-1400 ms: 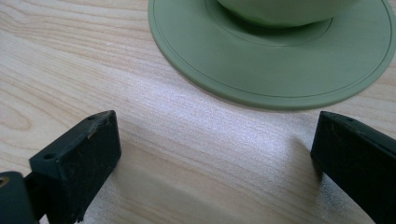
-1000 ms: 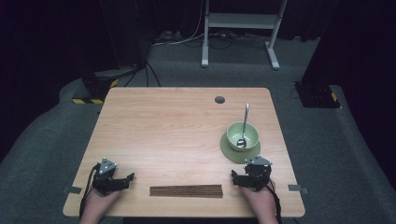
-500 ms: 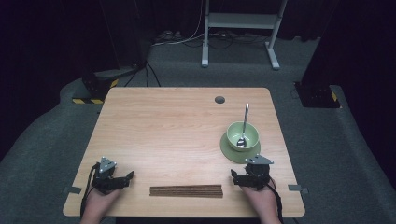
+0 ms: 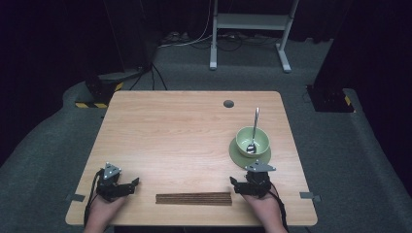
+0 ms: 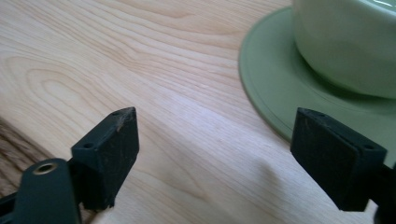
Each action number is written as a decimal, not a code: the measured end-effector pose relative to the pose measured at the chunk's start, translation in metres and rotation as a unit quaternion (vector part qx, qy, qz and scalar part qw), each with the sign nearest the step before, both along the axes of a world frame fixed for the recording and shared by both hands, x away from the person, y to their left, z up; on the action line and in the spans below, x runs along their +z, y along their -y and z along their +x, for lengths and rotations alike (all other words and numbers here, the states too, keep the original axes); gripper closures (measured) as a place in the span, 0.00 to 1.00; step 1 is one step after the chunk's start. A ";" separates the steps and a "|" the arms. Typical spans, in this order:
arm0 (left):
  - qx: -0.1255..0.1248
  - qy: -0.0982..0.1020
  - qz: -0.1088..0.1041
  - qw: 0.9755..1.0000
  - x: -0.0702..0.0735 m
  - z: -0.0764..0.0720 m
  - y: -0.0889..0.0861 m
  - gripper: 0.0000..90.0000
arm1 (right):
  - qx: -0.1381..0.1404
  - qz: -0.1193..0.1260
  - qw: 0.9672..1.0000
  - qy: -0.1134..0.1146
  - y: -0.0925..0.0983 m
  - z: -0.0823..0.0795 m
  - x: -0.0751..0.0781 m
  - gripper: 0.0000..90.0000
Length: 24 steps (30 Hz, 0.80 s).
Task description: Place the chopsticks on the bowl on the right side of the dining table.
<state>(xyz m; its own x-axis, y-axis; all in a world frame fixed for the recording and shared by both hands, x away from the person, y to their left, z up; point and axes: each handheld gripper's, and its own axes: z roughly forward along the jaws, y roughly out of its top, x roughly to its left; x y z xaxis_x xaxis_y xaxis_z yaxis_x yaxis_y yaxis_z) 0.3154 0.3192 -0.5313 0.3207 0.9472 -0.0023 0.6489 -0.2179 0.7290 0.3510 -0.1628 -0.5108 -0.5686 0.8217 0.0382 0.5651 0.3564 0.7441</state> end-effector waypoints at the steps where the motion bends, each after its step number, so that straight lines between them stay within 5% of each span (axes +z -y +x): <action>1: 0.001 0.002 0.001 1.000 0.000 -0.001 0.000 0.16 | 0.008 0.008 1.000 -0.001 -0.003 -0.001 0.001 0.20; 24: 0.003 0.000 -0.001 1.000 0.000 -0.001 0.000 0.15 | 0.101 0.039 0.994 -0.023 -0.037 -0.014 -0.003 0.37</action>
<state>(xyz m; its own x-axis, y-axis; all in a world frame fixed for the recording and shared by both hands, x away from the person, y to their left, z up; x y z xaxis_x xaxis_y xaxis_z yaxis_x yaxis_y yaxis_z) 0.3141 0.3194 -0.5313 0.3151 0.9490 -0.0047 0.6500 -0.2122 0.7297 0.3375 -0.1256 -0.5141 -0.7180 0.6845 0.1263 0.5217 0.4091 0.7487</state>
